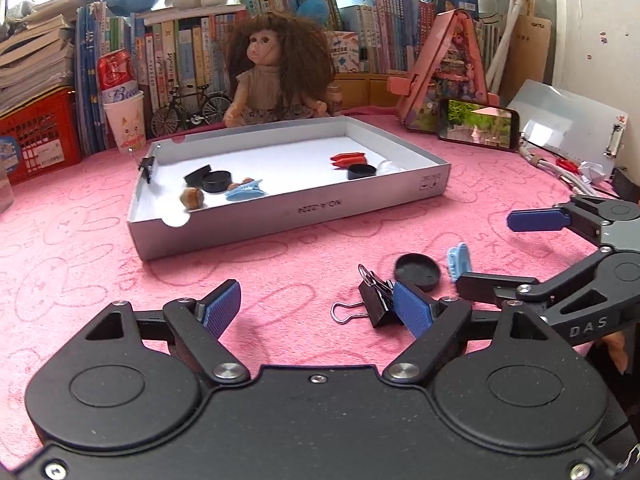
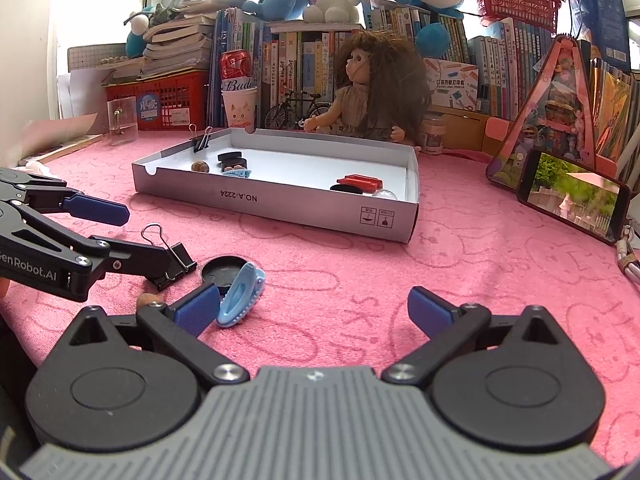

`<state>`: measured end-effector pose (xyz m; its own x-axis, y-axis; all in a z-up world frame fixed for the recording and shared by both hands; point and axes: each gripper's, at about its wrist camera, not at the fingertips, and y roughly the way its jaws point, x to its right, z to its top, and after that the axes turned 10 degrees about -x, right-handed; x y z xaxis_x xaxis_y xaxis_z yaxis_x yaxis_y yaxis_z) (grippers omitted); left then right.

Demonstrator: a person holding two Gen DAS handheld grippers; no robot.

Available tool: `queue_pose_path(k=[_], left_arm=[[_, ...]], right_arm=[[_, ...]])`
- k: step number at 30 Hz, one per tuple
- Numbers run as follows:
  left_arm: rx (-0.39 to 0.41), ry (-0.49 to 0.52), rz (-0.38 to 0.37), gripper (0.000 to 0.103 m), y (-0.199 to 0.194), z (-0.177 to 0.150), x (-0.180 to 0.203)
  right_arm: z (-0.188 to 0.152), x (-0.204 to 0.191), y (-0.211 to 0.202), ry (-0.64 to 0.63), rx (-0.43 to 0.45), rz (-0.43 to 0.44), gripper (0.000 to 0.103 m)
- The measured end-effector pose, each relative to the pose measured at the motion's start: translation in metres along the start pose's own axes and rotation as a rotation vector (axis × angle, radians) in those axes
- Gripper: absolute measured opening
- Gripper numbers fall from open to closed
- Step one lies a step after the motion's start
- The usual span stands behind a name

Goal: Organize rigid objects
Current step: 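Withdraw both open tools from the tray toward the remaining items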

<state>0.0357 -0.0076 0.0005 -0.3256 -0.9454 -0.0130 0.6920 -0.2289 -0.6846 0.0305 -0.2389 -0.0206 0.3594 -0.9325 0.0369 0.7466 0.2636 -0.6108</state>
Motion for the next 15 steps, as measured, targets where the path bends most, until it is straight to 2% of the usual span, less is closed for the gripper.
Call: queue_pose_path(k=[15], left_arm=[[0.006,-0.063,0.123,0.083,0.000,0.002,-0.026]], right_arm=[[0.001,0.001,0.002,0.005,-0.005,0.010,0.103]])
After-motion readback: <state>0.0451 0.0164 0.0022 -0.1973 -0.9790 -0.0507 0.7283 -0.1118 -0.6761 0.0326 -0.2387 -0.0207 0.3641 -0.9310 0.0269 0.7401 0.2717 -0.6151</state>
